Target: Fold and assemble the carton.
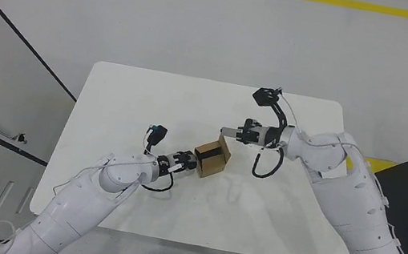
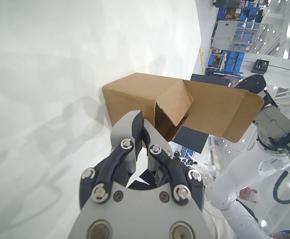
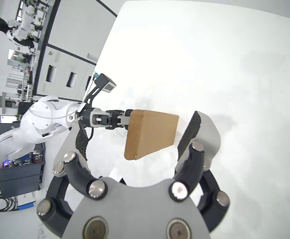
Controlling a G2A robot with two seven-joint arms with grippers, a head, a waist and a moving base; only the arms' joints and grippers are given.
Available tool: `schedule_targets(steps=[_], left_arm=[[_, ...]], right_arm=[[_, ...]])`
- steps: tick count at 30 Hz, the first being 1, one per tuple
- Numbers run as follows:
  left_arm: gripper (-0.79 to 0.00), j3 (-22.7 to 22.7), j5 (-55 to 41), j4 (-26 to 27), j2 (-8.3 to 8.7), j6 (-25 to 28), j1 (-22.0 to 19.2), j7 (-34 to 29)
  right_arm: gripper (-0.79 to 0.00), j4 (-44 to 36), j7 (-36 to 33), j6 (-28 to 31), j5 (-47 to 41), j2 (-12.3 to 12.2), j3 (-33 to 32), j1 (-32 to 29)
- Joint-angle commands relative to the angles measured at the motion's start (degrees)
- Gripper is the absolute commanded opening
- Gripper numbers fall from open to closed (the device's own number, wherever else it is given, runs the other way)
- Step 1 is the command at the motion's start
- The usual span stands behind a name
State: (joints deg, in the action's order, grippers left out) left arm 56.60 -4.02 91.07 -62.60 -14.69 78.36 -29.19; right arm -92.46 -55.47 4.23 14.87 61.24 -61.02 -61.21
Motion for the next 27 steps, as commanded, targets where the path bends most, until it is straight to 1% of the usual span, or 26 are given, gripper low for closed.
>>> schedule_targets(steps=[1,5,7,12,13,27], left_arm=[[-0.785,0.0,0.0,0.0,0.0,0.0,0.0,0.0],[-0.785,0.0,0.0,0.0,0.0,0.0,0.0,0.0],[-0.785,0.0,0.0,0.0,0.0,0.0,0.0,0.0],[-0.785,0.0,0.0,0.0,0.0,0.0,0.0,0.0],[-0.785,0.0,0.0,0.0,0.0,0.0,0.0,0.0],[-0.785,0.0,0.0,0.0,0.0,0.0,0.0,0.0]], right_arm=[[0.0,0.0,0.0,0.0,-1.1,0.0,0.0,0.0],[0.0,0.0,0.0,0.0,-1.1,0.0,0.0,0.0],[0.0,0.3,1.7,-0.2,-3.5,0.1,-0.3,-0.9],[0.0,1.9,3.6,-1.0,-8.1,0.5,-0.6,-0.9],[0.0,2.1,3.6,-0.4,-9.8,0.7,-0.4,-0.9],[0.0,2.1,3.6,-0.4,-9.8,0.7,-0.4,-0.9]])
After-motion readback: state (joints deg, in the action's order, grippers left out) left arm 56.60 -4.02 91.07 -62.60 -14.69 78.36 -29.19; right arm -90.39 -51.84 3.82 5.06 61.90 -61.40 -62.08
